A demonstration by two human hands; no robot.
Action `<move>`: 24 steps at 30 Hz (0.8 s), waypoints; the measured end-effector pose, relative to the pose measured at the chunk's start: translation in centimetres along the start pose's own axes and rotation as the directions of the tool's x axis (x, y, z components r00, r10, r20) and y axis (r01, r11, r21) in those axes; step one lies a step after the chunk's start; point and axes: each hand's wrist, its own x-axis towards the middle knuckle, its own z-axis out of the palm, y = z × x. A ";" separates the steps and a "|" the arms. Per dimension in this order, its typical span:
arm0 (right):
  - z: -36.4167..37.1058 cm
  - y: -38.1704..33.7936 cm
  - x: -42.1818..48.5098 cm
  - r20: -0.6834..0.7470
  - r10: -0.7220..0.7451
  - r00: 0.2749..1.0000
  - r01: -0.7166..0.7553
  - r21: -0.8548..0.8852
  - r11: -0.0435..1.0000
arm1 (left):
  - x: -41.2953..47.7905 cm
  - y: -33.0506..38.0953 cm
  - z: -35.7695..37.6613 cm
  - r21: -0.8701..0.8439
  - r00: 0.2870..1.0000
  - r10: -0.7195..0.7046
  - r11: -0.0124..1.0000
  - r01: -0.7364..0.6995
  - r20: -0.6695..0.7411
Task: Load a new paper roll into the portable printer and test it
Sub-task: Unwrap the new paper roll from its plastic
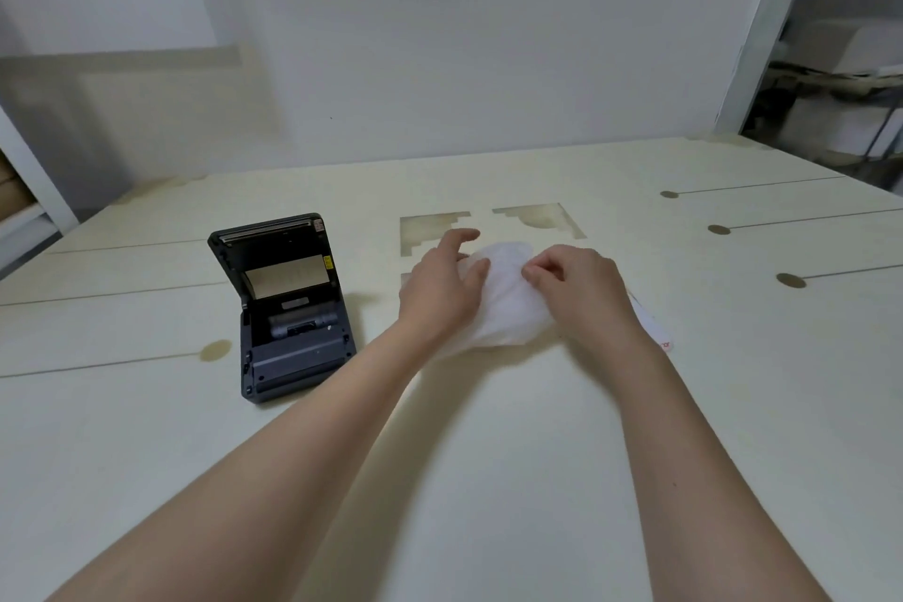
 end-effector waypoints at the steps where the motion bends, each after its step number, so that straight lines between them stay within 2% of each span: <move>1: 0.1 -0.1 0.1 -0.020 0.011 1.000 -0.011 -0.002 1.000 | -0.2 0.1 -0.2 -0.027 0.998 0.053 0.998 -0.054 -0.017; 2: 0.3 -0.2 0.3 -0.035 0.025 0.999 -0.026 -0.009 1.000 | -0.4 0.3 -0.6 -0.060 0.995 0.100 0.993 -0.101 -0.006; 4: 0.6 0.0 0.4 -0.053 0.072 0.996 -0.074 -0.034 0.997 | -1.0 0.7 -1.6 -0.090 0.979 0.133 0.989 -0.120 0.154; 6: 0.7 0.1 0.3 -0.068 0.119 0.991 -0.120 -0.004 0.993 | -1.3 0.8 -2.1 0.011 0.941 0.119 0.992 -0.129 0.315; 7: 0.7 0.2 0.2 -0.070 0.131 0.989 -0.130 0.030 0.991 | -1.4 0.6 -2.2 0.052 0.940 0.107 0.990 -0.130 0.323; 10: 0.3 0.1 -0.1 -0.058 0.118 0.991 -0.109 0.142 0.984 | -1.2 -0.2 -2.3 -0.020 0.975 0.022 1.000 -0.018 0.220; 12: -0.3 -0.1 -0.4 -0.046 0.101 0.994 -0.088 0.221 0.971 | -1.2 -0.5 -2.3 -0.081 0.979 -0.024 0.996 0.041 0.204; 18: -1.8 -0.1 -0.9 -0.022 0.124 0.992 -0.106 0.375 0.921 | -1.3 -0.3 -2.0 -0.170 0.988 -0.065 0.981 0.088 0.137; 22: -1.5 -0.4 -0.7 -0.021 0.159 0.987 -0.120 0.560 0.820 | -1.2 -0.4 -1.6 -0.182 0.993 -0.108 0.977 0.113 0.040; 24: -1.3 -0.6 -0.6 -0.002 0.169 0.986 -0.136 0.577 0.806 | -1.2 -0.2 -1.6 -0.202 0.994 -0.114 0.973 0.111 -0.002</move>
